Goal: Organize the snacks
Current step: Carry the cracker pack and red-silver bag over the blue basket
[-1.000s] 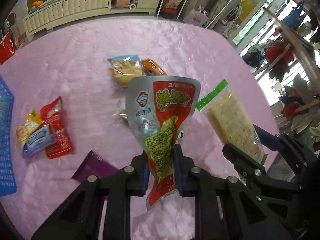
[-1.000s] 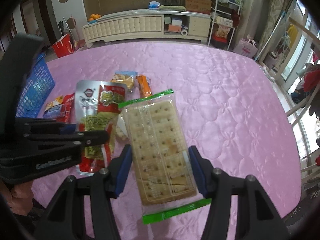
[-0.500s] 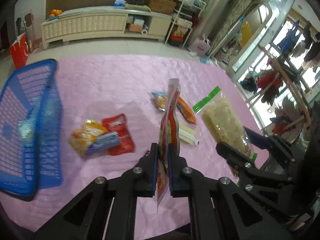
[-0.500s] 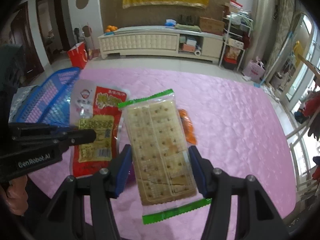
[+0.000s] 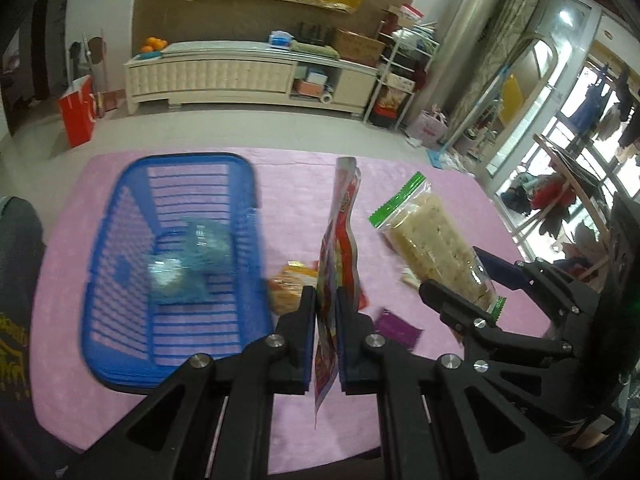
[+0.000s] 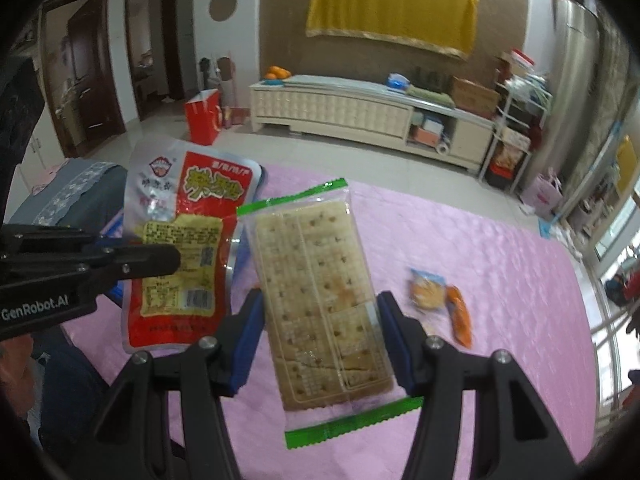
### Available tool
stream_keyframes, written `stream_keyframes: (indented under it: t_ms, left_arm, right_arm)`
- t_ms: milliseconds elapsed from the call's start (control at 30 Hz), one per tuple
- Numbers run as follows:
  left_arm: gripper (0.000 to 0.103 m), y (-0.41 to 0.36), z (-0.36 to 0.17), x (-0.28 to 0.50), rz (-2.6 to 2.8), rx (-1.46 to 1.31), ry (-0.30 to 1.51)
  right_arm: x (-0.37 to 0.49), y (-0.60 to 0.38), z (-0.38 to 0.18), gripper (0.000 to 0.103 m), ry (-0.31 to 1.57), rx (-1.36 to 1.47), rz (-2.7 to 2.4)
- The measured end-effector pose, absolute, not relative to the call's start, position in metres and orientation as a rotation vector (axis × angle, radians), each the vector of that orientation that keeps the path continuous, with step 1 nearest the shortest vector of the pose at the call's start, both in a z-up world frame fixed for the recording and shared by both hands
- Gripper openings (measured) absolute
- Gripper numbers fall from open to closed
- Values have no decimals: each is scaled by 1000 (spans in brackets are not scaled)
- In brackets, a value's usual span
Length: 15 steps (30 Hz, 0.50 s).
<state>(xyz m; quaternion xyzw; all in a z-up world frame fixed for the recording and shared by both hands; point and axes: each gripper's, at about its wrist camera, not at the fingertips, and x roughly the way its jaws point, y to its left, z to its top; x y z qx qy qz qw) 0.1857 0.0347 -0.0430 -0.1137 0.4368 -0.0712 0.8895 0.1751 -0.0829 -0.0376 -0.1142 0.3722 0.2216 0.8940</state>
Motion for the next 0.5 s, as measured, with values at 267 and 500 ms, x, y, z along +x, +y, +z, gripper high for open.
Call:
stream_keyframes:
  t_ms: [267,500]
  left_arm:
    - [8,95,-45,192,-107,-237,915]
    - [8,132,-49,209,-90,-238,923]
  right_arm:
    - [181,-31,-39,61,765,-258,509]
    - [194,4,-50,61,783,-286,539]
